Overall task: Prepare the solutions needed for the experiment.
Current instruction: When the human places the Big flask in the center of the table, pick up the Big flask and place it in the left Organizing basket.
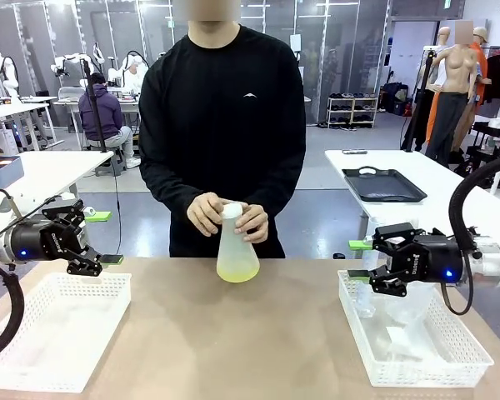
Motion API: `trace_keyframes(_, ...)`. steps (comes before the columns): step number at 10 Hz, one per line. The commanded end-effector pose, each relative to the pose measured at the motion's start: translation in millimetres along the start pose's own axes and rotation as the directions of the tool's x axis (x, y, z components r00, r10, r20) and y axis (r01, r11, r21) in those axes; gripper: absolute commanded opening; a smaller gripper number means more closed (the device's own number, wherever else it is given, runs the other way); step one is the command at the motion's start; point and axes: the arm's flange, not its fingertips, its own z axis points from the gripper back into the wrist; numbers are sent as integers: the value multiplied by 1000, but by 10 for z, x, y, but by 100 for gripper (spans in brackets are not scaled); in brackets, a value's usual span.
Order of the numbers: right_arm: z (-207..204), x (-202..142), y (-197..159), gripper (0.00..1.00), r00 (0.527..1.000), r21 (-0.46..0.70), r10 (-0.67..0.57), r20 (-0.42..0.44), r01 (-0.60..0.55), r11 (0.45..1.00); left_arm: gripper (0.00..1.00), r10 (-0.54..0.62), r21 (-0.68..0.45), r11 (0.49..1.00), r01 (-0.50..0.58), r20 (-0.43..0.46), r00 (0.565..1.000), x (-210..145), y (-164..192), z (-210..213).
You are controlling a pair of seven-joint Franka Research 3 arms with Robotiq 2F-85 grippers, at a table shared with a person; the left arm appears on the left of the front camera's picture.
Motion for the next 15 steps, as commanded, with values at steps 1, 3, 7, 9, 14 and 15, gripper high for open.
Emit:
trace_keyframes(1,-13,-4,-2,63,1000,-3,2,-6,-2,1000,100,-10,-3,1000,10,-1,1000,-8,-10,-3)
trace_keyframes(3,-13,-4,-2,63,1000,-3,2,-6,-2,1000,100,-10,-3,1000,10,-1,1000,-8,-10,-3)
trace_keyframes(7,-13,-4,-2,63,1000,-3,2,-6,-2,1000,100,-10,-3,1000,10,-1,1000,-8,-10,-3)
trace_keyframes(9,-13,-4,-2,63,1000,-3,2,-6,-2,1000,100,-10,-3,1000,10,-1,1000,-8,-10,-3)
trace_keyframes(14,-13,-4,-2,63,1000,-3,2,-6,-2,1000,100,-10,-3,1000,10,-1,1000,-8,-10,-3)
trace_keyframes(15,-13,-4,-2,63,1000,-3,2,-6,-2,1000,100,-10,-3,1000,10,-1,1000,-8,-10,-3)
